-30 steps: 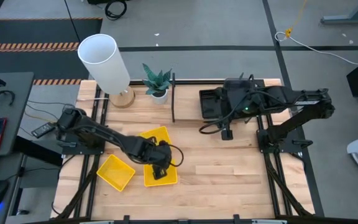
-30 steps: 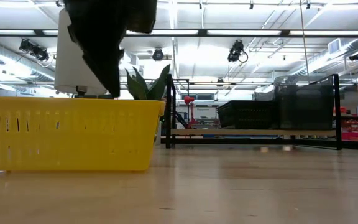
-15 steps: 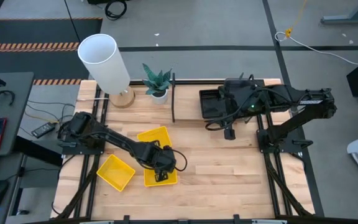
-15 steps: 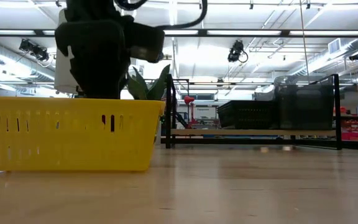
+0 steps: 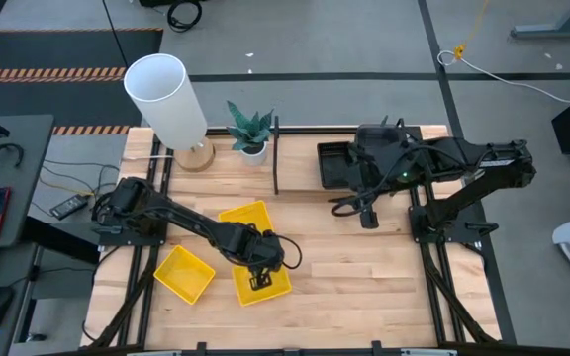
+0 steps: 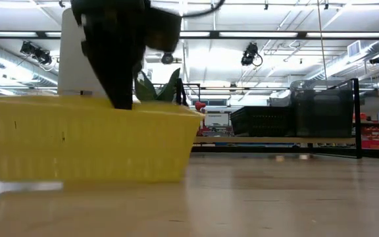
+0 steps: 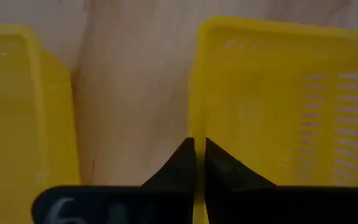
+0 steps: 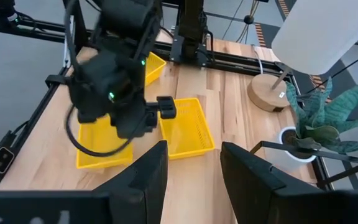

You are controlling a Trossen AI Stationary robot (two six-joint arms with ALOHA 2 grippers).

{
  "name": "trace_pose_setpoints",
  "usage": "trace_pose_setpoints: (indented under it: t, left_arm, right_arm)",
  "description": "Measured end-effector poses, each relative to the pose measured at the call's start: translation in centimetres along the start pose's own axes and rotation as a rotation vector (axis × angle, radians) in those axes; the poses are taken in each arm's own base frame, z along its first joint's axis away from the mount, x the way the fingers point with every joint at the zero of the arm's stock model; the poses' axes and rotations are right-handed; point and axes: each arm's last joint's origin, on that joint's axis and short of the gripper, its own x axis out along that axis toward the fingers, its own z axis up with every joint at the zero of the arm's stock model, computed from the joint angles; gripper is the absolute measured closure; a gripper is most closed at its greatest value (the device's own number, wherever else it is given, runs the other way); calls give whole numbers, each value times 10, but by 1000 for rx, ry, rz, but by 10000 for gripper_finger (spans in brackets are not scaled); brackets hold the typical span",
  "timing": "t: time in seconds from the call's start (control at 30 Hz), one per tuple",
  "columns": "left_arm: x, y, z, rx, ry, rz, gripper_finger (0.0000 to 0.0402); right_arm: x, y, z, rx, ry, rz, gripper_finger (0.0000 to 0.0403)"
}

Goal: Stack baskets on shelf by color
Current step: Stack the bottom right yellow basket on the top of the yellow basket

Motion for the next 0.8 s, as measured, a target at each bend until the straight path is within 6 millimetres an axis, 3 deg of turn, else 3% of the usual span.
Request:
trace_pose_setpoints:
  t: [0.17,0.47,0.67,0.8]
  left_arm:
    - [-38,11,9,17,14,11,389]
    - [-91,73,18,14,-19,55,390]
    - [-94,124,33,9,-23,81,390]
    - [-80,155,35,-32,-11,58,390]
  right_arm:
    - [0,0,-1,-1,7,-5,249]
    - [0,0,0,-19,6,-6,249]
    - [0,0,1,-9,-5,-7,249]
    - [0,2,1,14,-5,1,249]
